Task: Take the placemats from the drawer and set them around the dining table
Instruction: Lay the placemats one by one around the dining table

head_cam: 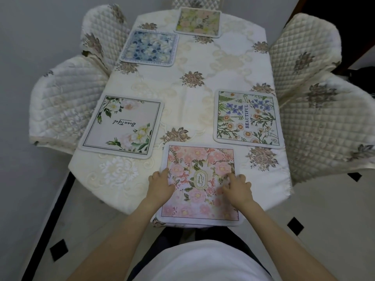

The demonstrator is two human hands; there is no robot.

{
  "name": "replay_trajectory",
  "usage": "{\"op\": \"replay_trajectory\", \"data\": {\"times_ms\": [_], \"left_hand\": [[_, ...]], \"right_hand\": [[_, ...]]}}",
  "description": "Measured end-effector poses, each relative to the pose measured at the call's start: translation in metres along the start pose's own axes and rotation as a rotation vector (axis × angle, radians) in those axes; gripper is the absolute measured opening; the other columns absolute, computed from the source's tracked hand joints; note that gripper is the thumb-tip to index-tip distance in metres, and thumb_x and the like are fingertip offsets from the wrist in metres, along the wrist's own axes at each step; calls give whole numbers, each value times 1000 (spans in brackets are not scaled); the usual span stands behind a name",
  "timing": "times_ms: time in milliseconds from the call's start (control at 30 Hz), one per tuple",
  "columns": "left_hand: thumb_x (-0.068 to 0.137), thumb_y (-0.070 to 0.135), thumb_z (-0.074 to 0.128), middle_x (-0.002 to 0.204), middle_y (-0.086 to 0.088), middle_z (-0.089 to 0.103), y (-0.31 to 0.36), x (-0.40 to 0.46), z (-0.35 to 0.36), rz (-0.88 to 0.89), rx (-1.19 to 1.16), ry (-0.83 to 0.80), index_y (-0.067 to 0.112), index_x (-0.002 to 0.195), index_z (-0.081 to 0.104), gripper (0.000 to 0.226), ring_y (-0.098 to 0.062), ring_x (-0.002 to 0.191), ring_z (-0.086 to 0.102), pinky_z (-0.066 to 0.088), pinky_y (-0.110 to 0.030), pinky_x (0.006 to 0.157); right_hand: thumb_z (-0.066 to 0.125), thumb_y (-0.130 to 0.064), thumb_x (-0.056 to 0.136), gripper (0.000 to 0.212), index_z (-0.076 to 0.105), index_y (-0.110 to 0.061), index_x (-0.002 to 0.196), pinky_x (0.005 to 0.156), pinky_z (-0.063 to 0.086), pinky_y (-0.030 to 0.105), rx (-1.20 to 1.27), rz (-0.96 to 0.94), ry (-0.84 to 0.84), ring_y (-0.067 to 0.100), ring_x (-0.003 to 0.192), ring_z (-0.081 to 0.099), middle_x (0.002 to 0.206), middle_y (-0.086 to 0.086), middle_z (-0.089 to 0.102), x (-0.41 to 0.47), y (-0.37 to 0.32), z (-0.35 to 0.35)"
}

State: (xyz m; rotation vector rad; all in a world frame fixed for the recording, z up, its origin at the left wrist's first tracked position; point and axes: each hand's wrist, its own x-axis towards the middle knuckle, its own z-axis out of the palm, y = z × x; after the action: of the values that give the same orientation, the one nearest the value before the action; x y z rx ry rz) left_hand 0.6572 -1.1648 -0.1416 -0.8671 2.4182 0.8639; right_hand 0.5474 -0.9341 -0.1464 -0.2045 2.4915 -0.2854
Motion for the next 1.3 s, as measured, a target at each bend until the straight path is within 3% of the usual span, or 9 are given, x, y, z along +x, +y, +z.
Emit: {"op": "replay_trajectory", "data": {"times_ms": [233, 400, 533, 667, 767, 833, 900, 1133, 1300], "left_hand": [[81, 15, 60, 125, -20, 42, -5, 5, -3, -33, -217, 15, 23, 142, 36, 66, -39, 114, 42, 38, -39, 96], [71, 4, 67, 92, -16, 67, -20, 7, -11, 42, -310, 20, 21, 132, 50, 65, -31, 72, 63, 49, -29, 57], [72, -4, 68, 122, -4, 60, -23, 1, -14, 128, -366, -55, 22, 134, 51, 69, -19, 81, 60, 44, -10, 56], [74, -8, 65, 130, 0, 54, -25, -3, -13, 175, -430, -101, 21, 136, 49, 70, -2, 75, 58, 44, -9, 54], [76, -10, 63, 129, -6, 57, -23, -4, -14, 209, -452, -120, 17, 136, 50, 67, 1, 60, 55, 43, -10, 52], [76, -10, 63, 130, -6, 56, -16, -5, -18, 241, -454, -133, 16, 136, 50, 66, -1, 66, 59, 44, -10, 52], [76, -8, 64, 132, -2, 54, -9, -5, -21, 282, -449, -142, 20, 135, 51, 66, -13, 77, 62, 44, -9, 53], [78, -8, 61, 116, -1, 59, 49, -15, -31, 418, -512, -178, 22, 128, 57, 58, -1, 79, 59, 49, -9, 54], [81, -3, 59, 106, 3, 62, 111, -35, -31, 538, -486, -198, 27, 126, 56, 54, -2, 78, 61, 48, -9, 53]], "right_hand": [[49, -25, 81, 46, 47, -28, 127, 77, 27, 34, 254, 107, 8, 37, 113, 38, 119, 19, 46, 1, 3, -2], [70, -15, 62, 72, 51, -30, 130, 83, 44, 34, 415, 51, 25, 34, 94, 55, 107, 12, 54, -4, 17, -12], [78, -2, 63, 79, 50, -27, 133, 86, 46, 31, 519, -5, 11, 25, 105, 52, 118, 8, 48, -16, 17, -14], [72, 2, 59, 79, 53, -26, 131, 79, 49, 29, 580, 22, 43, 26, 103, 57, 121, 9, 52, -25, 21, -8], [70, 3, 59, 76, 55, -25, 128, 65, 48, 15, 623, 35, 89, 20, 93, 60, 117, 8, 56, -37, 21, -7], [68, 9, 62, 74, 56, -21, 129, 55, 46, 9, 670, 56, 130, 12, 82, 60, 114, 8, 57, -46, 21, -7], [66, 10, 63, 74, 56, -20, 130, 51, 44, 8, 740, 84, 185, 8, 75, 60, 113, 9, 59, -56, 24, -8], [62, 12, 69, 68, 59, -24, 126, 42, 42, 15, 996, 195, 426, 0, 48, 55, 102, 3, 63, -120, 46, -28], [64, 9, 75, 62, 58, -23, 129, 52, 47, 10, 1087, 186, 647, -3, 74, 61, 116, -2, 61, -162, 77, -47]]}}
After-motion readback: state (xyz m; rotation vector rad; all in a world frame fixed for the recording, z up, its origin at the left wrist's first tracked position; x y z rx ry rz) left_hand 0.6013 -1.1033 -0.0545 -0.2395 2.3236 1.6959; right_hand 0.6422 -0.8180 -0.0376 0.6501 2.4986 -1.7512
